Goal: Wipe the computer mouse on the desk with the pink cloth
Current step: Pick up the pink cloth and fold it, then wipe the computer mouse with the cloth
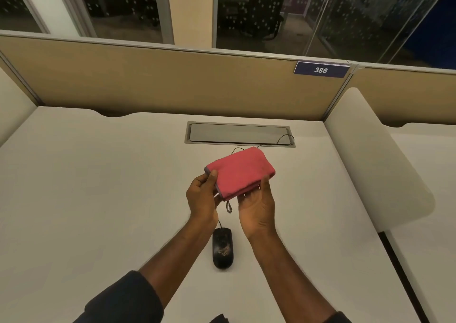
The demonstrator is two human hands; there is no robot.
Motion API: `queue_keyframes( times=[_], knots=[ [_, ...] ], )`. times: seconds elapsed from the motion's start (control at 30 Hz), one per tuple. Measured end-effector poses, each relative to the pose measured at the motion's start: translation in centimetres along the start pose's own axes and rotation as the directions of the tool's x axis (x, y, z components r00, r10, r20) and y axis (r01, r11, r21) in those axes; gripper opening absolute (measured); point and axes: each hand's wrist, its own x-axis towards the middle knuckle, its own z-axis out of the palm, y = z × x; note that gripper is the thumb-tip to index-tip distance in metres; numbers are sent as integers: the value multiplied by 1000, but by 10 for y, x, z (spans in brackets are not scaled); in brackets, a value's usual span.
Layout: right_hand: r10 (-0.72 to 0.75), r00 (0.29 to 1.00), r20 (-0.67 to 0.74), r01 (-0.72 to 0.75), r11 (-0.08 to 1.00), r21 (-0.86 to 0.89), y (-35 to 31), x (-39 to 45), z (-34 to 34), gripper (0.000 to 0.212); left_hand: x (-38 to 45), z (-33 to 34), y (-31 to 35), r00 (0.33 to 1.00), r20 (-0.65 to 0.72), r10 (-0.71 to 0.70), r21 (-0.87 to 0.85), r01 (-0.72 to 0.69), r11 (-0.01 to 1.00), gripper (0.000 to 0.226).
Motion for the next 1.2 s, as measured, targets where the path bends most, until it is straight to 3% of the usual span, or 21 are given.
queue_keyframes(
  times=[0.13,0.3,0.43,0.53,0.6,0.67,0.77,0.87,0.97,1.07,1.2],
  knots=[
    [36,999,-14,-34,996,85,3,4,1,101,-3,-4,-3,998,60,-13,-13,14,1000,17],
    [95,995,-9,-93,985,146,5,5,3,90,-2,-11,-4,991,136,-9,32,5,999,17],
    [128,988,-84,-116,984,132,4,8,-3,56,1,-22,-5,980,197,-32,166,-1,986,30],
    [120,980,-156,-109,991,77,0,10,-15,36,6,-40,-7,950,313,-9,325,-98,941,30],
    [99,971,-216,-99,995,8,-7,12,-26,27,9,-57,-13,931,360,50,456,-222,862,24],
    [76,960,-269,-94,994,-58,-14,12,-39,25,12,-82,-24,897,429,108,595,-370,713,34],
    [49,946,-320,-109,979,-170,-22,12,-63,26,15,-119,-45,793,609,37,716,-569,403,88],
    [17,932,-363,-138,941,-309,-25,11,-87,30,19,-143,-69,688,721,-84,689,-700,186,117],
    [-52,925,-376,-142,871,-471,-23,11,-105,26,21,-154,-88,621,773,-127,632,-770,89,131],
    [-180,922,-342,-108,729,-676,-18,12,-115,10,24,-155,-98,592,792,-150,606,-793,66,138],
    [-356,931,-77,28,283,-959,4,10,-124,32,28,-156,-107,553,819,-156,564,-825,36,140]
  ],
)
